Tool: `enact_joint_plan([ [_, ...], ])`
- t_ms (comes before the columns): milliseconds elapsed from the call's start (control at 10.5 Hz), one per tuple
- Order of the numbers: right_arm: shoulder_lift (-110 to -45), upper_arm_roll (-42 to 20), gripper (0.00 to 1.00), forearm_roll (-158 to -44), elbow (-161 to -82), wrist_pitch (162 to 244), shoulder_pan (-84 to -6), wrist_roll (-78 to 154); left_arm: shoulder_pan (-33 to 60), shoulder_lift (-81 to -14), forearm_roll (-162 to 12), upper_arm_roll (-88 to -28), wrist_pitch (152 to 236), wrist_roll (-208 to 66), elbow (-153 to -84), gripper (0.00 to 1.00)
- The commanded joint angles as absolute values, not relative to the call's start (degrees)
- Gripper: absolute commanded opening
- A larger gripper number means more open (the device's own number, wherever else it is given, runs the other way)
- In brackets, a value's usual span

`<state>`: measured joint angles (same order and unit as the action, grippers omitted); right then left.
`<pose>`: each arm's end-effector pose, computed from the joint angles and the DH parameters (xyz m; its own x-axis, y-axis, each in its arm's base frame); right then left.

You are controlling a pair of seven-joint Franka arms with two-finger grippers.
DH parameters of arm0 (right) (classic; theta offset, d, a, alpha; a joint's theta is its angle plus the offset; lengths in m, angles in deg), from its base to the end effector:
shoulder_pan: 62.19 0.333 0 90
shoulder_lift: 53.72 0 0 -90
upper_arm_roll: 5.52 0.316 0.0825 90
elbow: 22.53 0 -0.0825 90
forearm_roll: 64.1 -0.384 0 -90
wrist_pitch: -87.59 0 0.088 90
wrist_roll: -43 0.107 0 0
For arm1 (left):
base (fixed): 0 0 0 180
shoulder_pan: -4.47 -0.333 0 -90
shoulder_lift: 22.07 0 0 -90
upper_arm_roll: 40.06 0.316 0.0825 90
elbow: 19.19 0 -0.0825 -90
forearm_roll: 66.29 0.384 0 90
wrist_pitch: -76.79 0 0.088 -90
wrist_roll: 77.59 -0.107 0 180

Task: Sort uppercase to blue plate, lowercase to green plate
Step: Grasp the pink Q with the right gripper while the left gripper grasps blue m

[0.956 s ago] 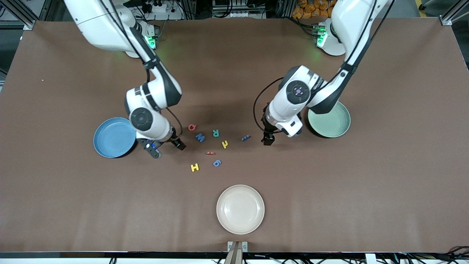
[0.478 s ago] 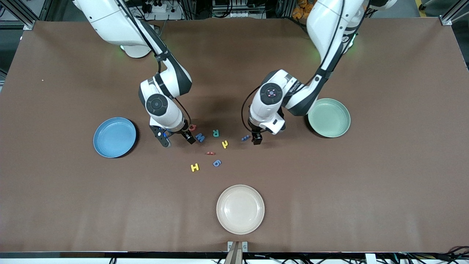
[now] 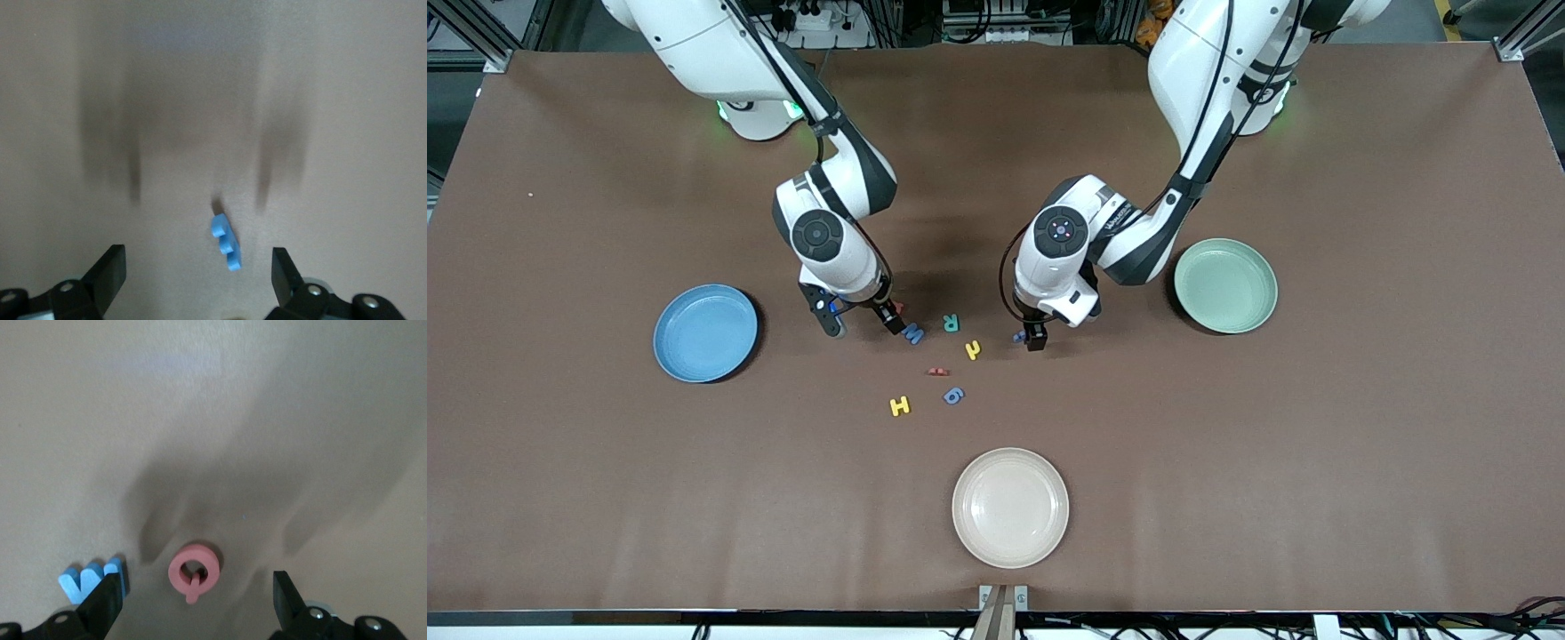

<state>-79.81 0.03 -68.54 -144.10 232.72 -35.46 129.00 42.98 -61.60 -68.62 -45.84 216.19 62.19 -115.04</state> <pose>0.4835 0.3049 0.1906 0.5275 -0.8451 -0.0869 -0.8458 -0.5320 0.0403 0.4985 -0.4754 0.2103 -0.1509 0.9820 -0.1133 0.9885 0.1490 -0.0255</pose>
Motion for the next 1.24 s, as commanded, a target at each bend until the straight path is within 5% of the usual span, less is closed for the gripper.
enact_joint_plan([
  [0, -79.4, 0.2, 1.0, -69.2, -146.0, 235.2, -34.9, 130.9, 45.2, -63.4, -69.9, -43.9, 216.4, 64.6, -113.2, 0.85],
  [478, -80.4, 0.2, 1.0, -68.6, -146.6, 235.7, -34.9, 131.0, 46.7, -64.3, -69.7, -43.1, 218.8, 68.2, -113.6, 0.64],
  [1148, -81.2, 0.2, 1.0, -68.5, -146.5, 237.5, -34.9, 132.1, 47.0, -64.3, -69.3, -41.6, 218.8, 68.2, -113.9, 0.56],
])
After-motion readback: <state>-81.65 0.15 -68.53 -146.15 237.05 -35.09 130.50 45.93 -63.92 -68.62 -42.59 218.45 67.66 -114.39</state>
